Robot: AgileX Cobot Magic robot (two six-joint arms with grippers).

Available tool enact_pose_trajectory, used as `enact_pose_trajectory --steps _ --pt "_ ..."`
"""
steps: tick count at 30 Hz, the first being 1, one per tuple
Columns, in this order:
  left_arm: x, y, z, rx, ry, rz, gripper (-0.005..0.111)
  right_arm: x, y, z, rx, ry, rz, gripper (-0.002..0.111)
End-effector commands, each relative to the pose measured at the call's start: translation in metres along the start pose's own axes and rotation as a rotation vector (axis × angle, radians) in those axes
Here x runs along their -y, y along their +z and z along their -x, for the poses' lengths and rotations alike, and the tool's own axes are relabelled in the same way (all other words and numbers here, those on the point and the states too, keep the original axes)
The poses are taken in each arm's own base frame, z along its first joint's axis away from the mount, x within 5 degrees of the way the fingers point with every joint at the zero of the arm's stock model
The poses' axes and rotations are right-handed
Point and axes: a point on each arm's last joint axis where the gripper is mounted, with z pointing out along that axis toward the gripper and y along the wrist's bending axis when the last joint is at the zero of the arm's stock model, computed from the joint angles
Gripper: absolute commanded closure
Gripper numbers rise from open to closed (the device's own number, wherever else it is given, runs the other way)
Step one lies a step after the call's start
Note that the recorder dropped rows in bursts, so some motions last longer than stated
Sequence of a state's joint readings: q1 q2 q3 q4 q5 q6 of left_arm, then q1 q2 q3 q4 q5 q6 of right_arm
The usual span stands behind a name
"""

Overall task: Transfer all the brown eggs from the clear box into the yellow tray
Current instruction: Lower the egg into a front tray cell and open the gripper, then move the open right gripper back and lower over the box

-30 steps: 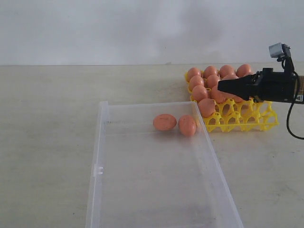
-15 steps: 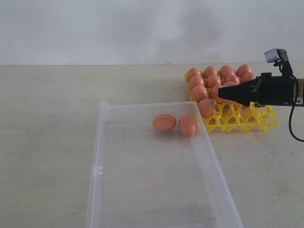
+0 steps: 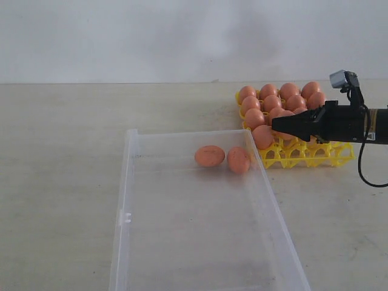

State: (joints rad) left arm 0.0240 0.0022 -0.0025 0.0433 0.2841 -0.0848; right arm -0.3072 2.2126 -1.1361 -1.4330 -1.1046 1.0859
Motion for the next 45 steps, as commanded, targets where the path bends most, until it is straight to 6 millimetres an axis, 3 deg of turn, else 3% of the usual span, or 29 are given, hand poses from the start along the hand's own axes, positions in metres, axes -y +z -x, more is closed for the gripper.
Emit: enact_pose_trajectory --steps 1,18,20,22,25,35,41,45 --pt "-0.0001 0.0001 -0.0001 0.007 -0.001 0.002 0.103 -0.0036 0.0086 0.0004 -0.021 -0.036 -0.013 0.108" --pt "-0.0001 0.0001 -0.0001 0.007 -0.001 0.002 0.103 -0.0077 0.0084 -0.0035 -0.064 -0.008 0.032 0.108" --pt "-0.0001 0.0001 -0.0001 0.007 -0.001 0.002 0.103 -0.0105 0.0084 -0.0026 -0.054 -0.009 0.062 0.096" --pt "-0.0001 0.0001 -0.0001 0.007 -0.001 0.002 0.103 -0.0087 0.0084 -0.0031 -0.060 -0.017 0.042 0.070" --pt "-0.0001 0.0001 -0.0001 0.007 -0.001 0.002 0.103 -0.0055 0.0085 -0.0025 -0.053 -0.055 0.009 0.052" --pt "-0.0001 0.0001 -0.0001 0.007 -0.001 0.002 0.103 -0.0032 0.0086 0.0008 -0.017 -0.031 -0.018 0.051" --pt "-0.0001 0.0001 -0.0001 0.007 -0.001 0.002 0.103 -0.0029 0.0086 0.0007 -0.019 -0.031 -0.021 0.031" --pt "-0.0001 0.0001 -0.0001 0.007 -0.001 0.002 0.103 -0.0035 0.0084 0.0016 -0.015 -0.033 -0.019 0.030"
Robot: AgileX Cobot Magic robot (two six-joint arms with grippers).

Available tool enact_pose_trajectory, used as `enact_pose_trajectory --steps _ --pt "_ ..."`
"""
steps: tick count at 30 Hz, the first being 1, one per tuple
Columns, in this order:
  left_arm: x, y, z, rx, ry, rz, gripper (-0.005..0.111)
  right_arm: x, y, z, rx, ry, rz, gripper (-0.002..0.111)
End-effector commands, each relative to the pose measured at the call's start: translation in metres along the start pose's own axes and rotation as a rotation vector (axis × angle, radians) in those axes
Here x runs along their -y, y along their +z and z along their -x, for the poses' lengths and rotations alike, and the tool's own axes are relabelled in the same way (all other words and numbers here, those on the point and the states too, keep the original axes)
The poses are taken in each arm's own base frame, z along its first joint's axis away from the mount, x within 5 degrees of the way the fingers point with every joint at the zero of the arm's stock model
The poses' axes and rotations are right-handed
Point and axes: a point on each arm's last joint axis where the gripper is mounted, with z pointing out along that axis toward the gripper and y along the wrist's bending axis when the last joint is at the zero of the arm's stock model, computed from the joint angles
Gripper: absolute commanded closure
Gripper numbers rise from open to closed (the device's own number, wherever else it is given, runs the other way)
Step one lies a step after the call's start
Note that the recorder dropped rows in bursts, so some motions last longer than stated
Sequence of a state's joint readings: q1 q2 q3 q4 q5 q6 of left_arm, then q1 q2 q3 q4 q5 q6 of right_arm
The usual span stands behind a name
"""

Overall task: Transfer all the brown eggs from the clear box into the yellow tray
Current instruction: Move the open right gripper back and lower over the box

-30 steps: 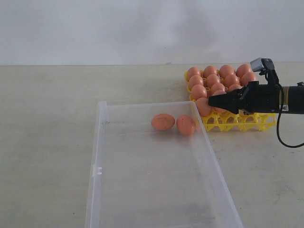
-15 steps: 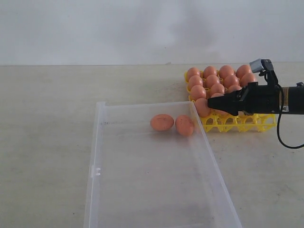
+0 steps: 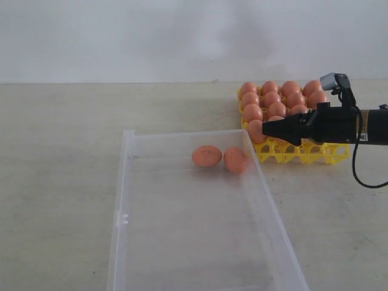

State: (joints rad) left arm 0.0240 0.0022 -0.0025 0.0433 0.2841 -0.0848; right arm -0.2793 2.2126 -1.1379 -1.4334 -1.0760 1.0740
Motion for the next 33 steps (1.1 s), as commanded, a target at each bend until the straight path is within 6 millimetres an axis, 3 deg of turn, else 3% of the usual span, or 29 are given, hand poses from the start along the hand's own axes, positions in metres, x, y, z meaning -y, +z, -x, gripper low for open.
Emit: enact_pose_trajectory --steps 1,14,18,20,22,24,28,33 --pt "0.000 0.000 0.000 0.007 -0.001 0.002 0.103 0.001 -0.001 0.004 0.016 -0.008 -0.021 0.030" --pt "0.000 0.000 0.000 0.007 -0.001 0.002 0.103 0.002 -0.012 0.044 0.263 -0.048 -0.152 0.030" --pt "0.000 0.000 0.000 0.007 -0.001 0.002 0.103 -0.011 -0.017 0.059 0.338 -0.091 -0.066 0.030" --pt "0.000 0.000 0.000 0.007 -0.001 0.002 0.103 -0.024 -0.022 0.073 0.381 -0.133 -0.021 0.034" --pt "0.000 0.000 0.000 0.007 -0.001 0.002 0.103 -0.044 -0.025 0.089 0.378 -0.202 0.013 0.045" --pt "0.000 0.000 0.000 0.007 -0.001 0.002 0.103 -0.070 -0.023 0.102 0.341 -0.297 0.063 0.062" --pt "0.000 0.000 0.000 0.007 -0.001 0.002 0.103 -0.121 -0.006 0.115 0.116 -0.489 0.033 0.108" --pt "0.000 0.000 0.000 0.007 -0.001 0.002 0.103 -0.177 0.032 0.107 -0.165 -0.682 -0.139 0.109"
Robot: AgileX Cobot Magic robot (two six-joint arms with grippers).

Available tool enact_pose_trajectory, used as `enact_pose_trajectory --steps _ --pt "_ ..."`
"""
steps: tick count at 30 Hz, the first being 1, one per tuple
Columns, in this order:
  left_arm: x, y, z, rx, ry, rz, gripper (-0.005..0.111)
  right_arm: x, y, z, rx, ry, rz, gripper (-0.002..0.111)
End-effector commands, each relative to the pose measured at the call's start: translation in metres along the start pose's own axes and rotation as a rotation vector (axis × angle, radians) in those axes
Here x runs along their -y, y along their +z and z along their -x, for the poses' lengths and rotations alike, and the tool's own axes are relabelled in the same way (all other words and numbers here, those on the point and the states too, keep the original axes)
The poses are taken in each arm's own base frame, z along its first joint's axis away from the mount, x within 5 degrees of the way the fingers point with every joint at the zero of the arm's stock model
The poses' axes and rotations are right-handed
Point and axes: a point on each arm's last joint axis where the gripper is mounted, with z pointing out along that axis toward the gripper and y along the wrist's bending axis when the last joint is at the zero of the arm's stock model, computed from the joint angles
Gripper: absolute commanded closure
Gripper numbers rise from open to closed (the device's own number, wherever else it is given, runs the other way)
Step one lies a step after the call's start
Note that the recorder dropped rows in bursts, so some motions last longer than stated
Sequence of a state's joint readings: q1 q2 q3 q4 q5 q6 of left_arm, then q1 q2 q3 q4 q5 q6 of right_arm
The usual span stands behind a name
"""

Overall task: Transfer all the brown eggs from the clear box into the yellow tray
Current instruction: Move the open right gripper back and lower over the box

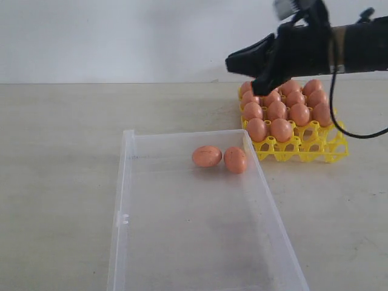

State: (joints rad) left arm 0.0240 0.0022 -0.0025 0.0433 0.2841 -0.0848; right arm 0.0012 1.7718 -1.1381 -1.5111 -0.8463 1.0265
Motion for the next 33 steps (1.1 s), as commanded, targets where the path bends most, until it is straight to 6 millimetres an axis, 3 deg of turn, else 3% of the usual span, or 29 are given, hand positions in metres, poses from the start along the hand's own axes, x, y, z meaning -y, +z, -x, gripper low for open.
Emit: enact_pose_trajectory --steps 1,4,7,8,9,10,11,12,13,14,16,18,21,23,30,33 --pt "0.000 0.000 0.000 0.007 -0.001 0.002 0.103 -0.038 0.030 0.013 -0.243 -0.125 -0.160 0.109" --pt "0.000 0.000 0.000 0.007 -0.001 0.002 0.103 -0.048 0.045 0.021 -0.284 -0.063 -0.444 0.109" --pt "0.000 0.000 0.000 0.007 -0.001 0.002 0.103 -0.053 0.043 0.030 -0.369 -0.224 -0.741 0.109" --pt "0.000 0.000 0.000 0.007 -0.001 0.002 0.103 -0.052 0.035 0.032 -0.578 -0.366 -0.834 0.109" --pt "0.000 0.000 0.000 0.007 -0.001 0.002 0.103 -0.048 0.030 0.030 -0.698 -0.383 -0.853 0.109" --pt "0.000 0.000 0.000 0.007 -0.001 0.002 0.103 -0.024 0.010 0.026 -0.961 -0.200 -0.922 0.109" --pt "0.000 0.000 0.000 0.007 -0.001 0.002 0.103 -0.013 0.003 0.028 -1.019 -0.067 -0.922 0.109" --pt "0.000 0.000 0.000 0.007 -0.001 0.002 0.103 0.004 -0.010 0.026 -1.095 0.267 -0.698 0.109" --pt "0.000 0.000 0.000 0.007 0.000 0.000 0.103 0.000 -0.009 0.028 -1.078 0.423 -0.485 0.109" --pt "0.000 0.000 0.000 0.007 0.000 0.000 0.103 0.004 -0.005 0.048 -0.834 0.559 -0.115 0.109" --pt "0.000 0.000 0.000 0.005 0.000 0.000 0.103 0.007 -0.005 0.073 -0.612 0.694 0.012 0.109" --pt "0.000 0.000 0.000 0.005 0.000 0.000 0.103 0.003 -0.001 0.081 -0.654 0.622 -0.035 0.109" --pt "0.000 0.000 0.000 0.007 0.000 0.000 0.103 -0.005 0.019 0.063 -0.964 0.368 -0.332 0.109" --pt "0.000 0.000 0.000 0.007 0.000 0.000 0.103 -0.012 0.036 0.056 -1.060 0.236 -0.427 0.109" --pt "0.000 0.000 0.000 0.007 0.000 0.000 0.103 -0.020 0.064 0.029 -1.137 0.215 -0.376 0.109" --pt "0.000 0.000 0.000 0.007 0.000 0.000 0.103 -0.018 0.070 0.029 -1.082 0.215 -0.374 0.103"
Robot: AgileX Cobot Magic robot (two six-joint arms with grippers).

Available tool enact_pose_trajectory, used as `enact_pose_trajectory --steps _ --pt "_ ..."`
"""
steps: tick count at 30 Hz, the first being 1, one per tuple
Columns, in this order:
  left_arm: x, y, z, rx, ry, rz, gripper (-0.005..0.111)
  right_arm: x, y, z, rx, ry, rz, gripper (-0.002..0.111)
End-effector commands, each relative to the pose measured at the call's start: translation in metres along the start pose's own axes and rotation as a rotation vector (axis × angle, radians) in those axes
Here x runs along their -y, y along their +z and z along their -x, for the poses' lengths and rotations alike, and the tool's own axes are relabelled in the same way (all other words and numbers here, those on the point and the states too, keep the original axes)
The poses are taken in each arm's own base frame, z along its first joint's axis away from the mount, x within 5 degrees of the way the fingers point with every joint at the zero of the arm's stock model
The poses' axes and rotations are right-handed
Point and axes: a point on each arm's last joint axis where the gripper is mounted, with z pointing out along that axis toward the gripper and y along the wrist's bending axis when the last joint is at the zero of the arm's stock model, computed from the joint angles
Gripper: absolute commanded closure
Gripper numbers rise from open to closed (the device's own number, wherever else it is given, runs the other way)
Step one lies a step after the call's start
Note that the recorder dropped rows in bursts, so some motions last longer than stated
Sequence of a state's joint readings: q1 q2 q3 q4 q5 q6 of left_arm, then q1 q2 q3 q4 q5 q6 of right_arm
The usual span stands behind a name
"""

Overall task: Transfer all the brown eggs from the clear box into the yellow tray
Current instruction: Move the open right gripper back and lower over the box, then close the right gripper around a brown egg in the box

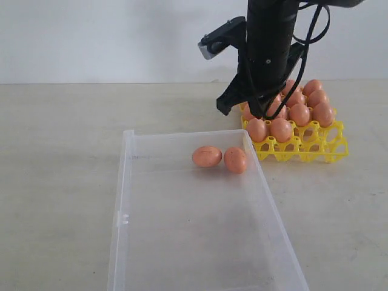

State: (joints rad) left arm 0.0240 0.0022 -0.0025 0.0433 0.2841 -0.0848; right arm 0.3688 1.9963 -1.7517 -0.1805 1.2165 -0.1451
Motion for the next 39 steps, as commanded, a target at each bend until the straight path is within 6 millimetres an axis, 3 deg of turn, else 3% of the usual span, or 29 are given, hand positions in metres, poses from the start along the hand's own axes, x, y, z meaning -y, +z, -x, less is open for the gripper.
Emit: enact_pose_trajectory --steps 1,5,7,16,21,39 --pt "0.000 0.000 0.000 0.007 0.000 0.000 0.103 -0.001 0.003 0.008 0.067 -0.005 0.005 0.096" --pt "0.000 0.000 0.000 0.007 0.000 0.000 0.103 -0.004 0.005 0.013 0.112 -0.044 0.032 0.062" --pt "0.000 0.000 0.000 0.007 0.000 0.000 0.103 -0.004 0.011 0.016 0.125 -0.027 0.032 0.051" --pt "0.000 0.000 0.000 0.007 0.000 0.000 0.103 -0.011 0.061 0.024 0.073 0.099 0.052 0.053" --pt "0.000 0.000 0.000 0.007 0.000 0.000 0.103 -0.015 0.076 0.022 0.021 0.115 0.064 0.053" --pt "0.000 0.000 0.000 0.007 0.000 0.000 0.103 -0.026 0.076 0.021 0.000 0.122 0.181 0.058"
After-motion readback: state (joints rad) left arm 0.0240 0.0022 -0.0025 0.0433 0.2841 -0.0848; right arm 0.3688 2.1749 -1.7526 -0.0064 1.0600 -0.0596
